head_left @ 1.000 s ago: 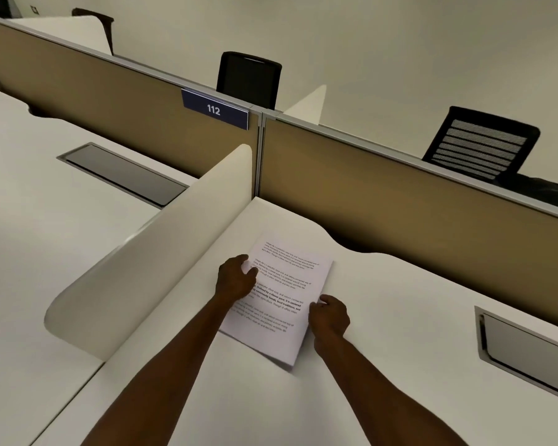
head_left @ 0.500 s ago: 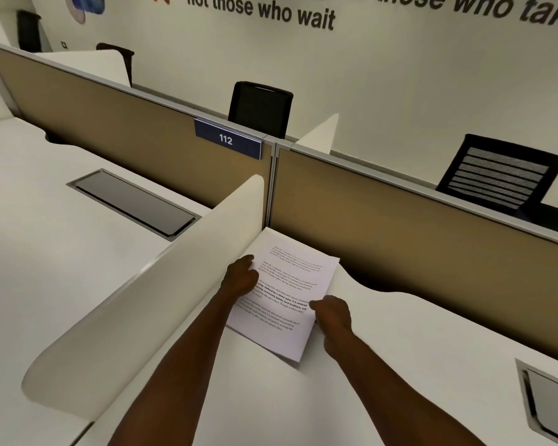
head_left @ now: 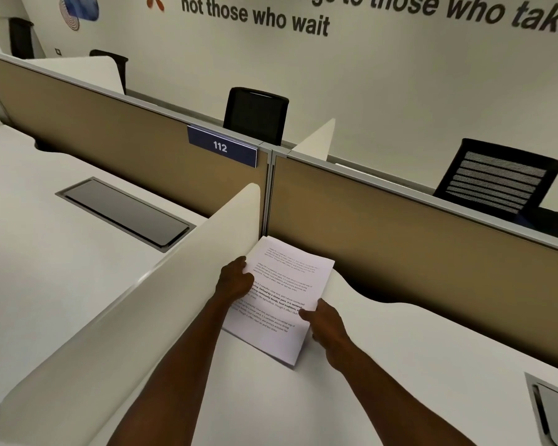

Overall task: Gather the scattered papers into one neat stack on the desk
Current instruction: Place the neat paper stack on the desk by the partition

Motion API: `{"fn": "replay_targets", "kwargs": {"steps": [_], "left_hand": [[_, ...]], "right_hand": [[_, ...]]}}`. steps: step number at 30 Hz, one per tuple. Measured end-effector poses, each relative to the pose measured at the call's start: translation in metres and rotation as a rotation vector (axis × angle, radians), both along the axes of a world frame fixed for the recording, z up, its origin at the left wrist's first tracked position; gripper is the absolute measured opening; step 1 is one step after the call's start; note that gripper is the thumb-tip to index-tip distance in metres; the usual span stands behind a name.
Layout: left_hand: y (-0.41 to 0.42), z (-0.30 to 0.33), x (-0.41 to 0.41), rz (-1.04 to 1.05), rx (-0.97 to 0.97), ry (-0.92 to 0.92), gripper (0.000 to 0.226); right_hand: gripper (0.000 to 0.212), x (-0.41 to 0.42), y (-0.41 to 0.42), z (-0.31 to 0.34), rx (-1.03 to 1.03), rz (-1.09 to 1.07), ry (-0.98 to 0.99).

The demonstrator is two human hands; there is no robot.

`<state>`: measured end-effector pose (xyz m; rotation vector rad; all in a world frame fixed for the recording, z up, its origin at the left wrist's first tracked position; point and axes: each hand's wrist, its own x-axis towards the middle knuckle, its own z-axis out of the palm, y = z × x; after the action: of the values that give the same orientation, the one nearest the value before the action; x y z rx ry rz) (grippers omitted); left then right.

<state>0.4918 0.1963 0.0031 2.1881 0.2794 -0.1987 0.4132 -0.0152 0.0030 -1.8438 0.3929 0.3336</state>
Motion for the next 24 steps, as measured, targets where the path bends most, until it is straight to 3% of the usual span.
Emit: {"fn": "replay_targets", "kwargs": {"steps": [2, 5, 20, 24], "left_hand": [[0.001, -0.002, -0.001, 0.025, -0.022, -0.009, 0.059], [0.003, -0.006, -0.005, 0.039, -0.049, -0.024, 0.059], [0.007, -0.013, -0.011, 0.041, -0.005, -0.027, 0.063], [0.003, -0.009, -0.012, 0.017, 0.063, -0.056, 0.055]], "right_hand": [[0.061, -0.004, 0.003, -0.003, -0.113, 0.029, 0.009], [0.076, -0.013, 0.011, -0.005, -0.207, 0.045, -0.02], [0.082, -0.019, 0.017, -0.007, -0.291, 0.151, -0.048], [0.087, -0.015, 0.019, -0.006, -0.281, 0.167, -0.021]]}}
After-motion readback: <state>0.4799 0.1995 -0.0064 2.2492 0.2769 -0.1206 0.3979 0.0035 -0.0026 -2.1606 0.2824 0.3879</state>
